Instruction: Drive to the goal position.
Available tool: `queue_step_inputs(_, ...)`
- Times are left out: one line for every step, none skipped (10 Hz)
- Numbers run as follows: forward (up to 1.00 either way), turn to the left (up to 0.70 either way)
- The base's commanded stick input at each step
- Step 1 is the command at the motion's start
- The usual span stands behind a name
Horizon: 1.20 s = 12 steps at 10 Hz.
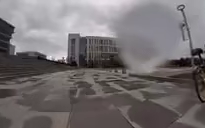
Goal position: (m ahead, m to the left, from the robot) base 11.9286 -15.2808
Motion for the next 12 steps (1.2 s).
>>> queue_step_inputs(0.7, 0.0)
queue_step_inputs(0.7, 0.0)
queue_step_inputs(0.7, 0.0)
queue_step_inputs(0.7, 0.0)
queue_step_inputs(0.7, 0.0)
queue_step_inputs(0.7, 0.0)
queue_step_inputs(0.7, 0.0)
queue_step_inputs(0.7, 0.0)
queue_step_inputs(0.7, 0.0)
queue_step_inputs(0.7, 0.0)
queue_step_inputs(0.7, 0.0)
queue_step_inputs(0.7, 0.0)
